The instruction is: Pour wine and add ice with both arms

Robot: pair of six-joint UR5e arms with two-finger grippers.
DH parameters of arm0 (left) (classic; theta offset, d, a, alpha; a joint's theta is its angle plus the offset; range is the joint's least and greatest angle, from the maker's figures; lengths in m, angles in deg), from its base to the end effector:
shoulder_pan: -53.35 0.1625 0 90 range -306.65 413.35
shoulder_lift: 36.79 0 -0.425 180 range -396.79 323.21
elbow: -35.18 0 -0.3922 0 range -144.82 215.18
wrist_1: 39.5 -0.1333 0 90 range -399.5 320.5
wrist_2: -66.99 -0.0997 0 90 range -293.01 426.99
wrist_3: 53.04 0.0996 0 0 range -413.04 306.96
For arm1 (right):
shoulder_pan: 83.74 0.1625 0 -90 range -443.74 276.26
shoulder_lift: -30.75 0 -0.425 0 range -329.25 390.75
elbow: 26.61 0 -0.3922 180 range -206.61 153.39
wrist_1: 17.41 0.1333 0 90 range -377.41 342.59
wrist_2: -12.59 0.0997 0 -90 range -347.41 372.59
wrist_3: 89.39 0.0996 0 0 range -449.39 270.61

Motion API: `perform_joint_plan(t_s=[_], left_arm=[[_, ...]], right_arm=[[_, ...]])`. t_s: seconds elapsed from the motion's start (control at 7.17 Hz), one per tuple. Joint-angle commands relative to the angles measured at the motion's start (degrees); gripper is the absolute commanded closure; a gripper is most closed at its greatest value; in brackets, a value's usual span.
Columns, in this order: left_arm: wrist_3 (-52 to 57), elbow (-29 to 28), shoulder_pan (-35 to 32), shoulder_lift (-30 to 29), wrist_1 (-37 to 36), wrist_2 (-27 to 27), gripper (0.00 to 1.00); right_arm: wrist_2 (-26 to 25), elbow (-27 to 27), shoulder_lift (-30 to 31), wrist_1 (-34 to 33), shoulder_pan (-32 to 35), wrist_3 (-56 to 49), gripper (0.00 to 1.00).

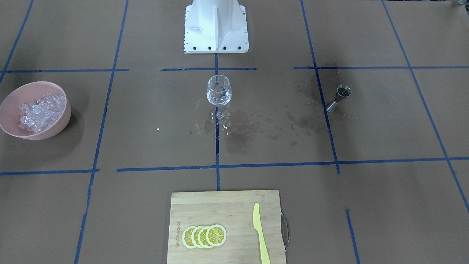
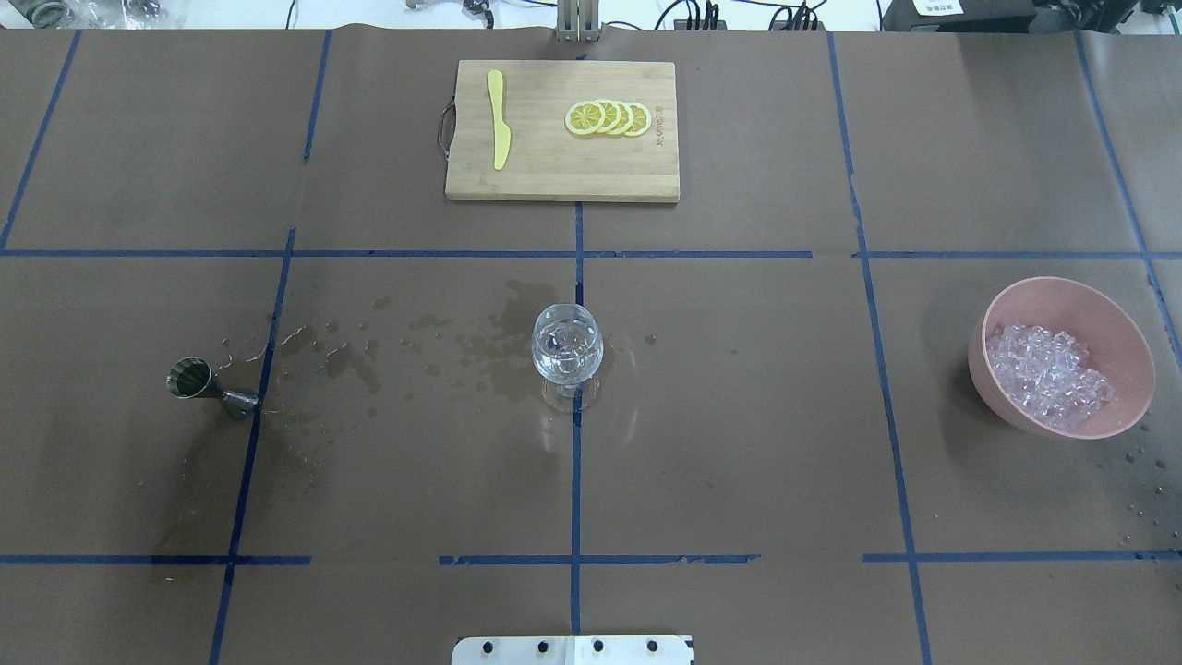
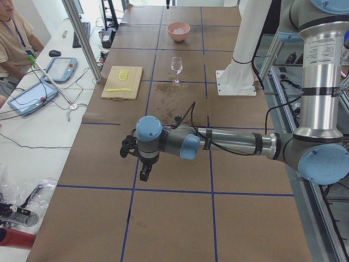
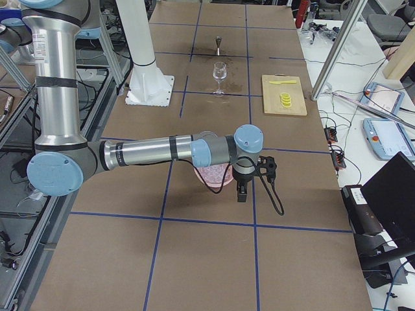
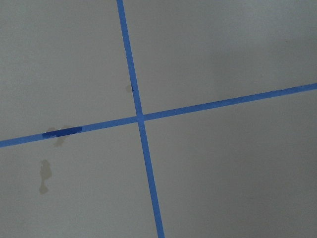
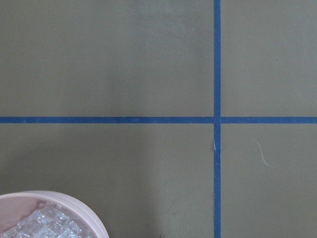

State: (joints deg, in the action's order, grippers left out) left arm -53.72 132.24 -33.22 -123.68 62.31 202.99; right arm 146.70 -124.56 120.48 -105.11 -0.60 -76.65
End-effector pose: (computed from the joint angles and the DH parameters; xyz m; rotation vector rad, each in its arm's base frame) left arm -0.0326 -0.4858 0.5994 0.2314 0.8069 0.1555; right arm 0.0036 -0.5053 0.5835 0.0412 -0.7860 0.0266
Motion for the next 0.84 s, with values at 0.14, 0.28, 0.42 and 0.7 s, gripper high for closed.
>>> perform_joint_plan(t_s=[0.14,0.28,0.42,0.7], left_arm=[[-0.02,0.69,0.17,4.8,17.26,-0.2,0.0],[-0.46,-0.89,0.87,4.89,26.42,-0.03,0.0],[-2.2,-0.82,3.84,4.8,30.86,0.05,0.0],[-18.14,-0.64,11.21,4.1,42.78,-5.87,0.0]], right_arm=[[0.1,0.13,-0.08,0.08,0.0,0.09,0.0],[0.36,0.04,-0.08,0.08,-0.09,0.09,0.0],[0.45,0.04,-0.08,0.08,-0.09,0.09,0.0],[0.19,-0.14,-0.43,0.16,-0.09,0.09,0.0]])
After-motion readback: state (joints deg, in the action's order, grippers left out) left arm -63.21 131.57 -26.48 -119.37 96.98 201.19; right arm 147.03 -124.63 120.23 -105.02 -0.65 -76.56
